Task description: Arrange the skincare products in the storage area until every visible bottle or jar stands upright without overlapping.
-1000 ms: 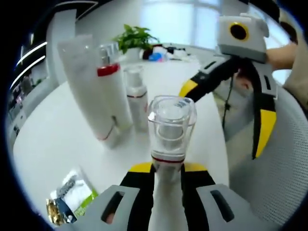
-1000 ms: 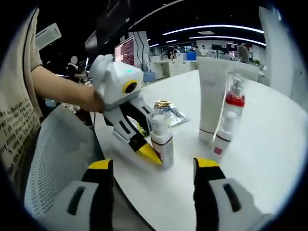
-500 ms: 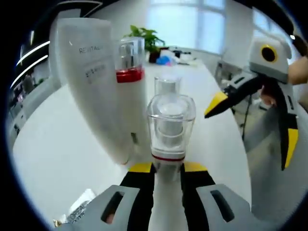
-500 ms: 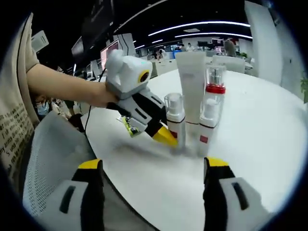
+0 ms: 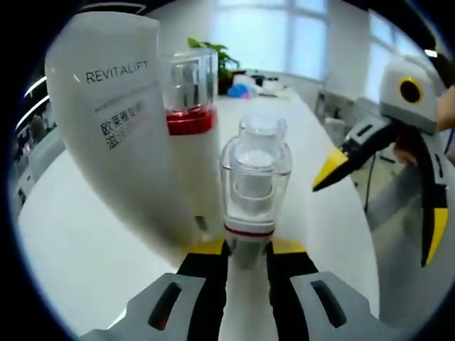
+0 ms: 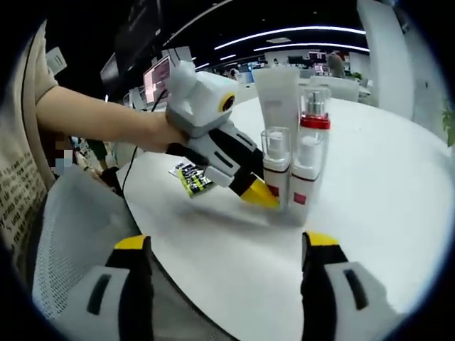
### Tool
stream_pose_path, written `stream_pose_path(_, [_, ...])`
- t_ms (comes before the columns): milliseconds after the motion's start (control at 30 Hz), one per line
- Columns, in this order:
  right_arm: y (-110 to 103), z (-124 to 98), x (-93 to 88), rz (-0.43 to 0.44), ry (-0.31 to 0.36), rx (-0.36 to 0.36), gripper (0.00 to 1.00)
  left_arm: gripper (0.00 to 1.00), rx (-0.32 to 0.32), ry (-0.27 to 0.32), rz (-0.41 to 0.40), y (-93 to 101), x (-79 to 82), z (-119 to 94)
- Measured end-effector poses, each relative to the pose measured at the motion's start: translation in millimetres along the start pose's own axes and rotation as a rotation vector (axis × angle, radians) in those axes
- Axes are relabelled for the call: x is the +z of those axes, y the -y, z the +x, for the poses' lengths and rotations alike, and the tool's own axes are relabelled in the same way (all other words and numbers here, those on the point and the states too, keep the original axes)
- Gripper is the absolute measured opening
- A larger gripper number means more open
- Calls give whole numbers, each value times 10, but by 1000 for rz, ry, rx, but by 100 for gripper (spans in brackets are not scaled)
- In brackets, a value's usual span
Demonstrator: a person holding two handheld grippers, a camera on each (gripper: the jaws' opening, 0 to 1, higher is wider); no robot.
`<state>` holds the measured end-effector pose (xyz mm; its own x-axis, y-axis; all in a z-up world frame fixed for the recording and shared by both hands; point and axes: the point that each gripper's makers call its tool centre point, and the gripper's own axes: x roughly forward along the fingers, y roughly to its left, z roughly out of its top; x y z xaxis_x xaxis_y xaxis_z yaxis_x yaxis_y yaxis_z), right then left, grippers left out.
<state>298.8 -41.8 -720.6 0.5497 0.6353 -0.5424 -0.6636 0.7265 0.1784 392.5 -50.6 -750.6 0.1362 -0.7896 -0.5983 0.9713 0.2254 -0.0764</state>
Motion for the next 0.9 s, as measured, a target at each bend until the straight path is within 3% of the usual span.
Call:
stream_pose_path(467, [23,5,-18,9,-3,-3,88,21,10,-38,12,-22,-78,38])
stream_pose_path(900, [38,-5,-25,2,-13,-9,90,31,13,-38,-28,68,-82,-161])
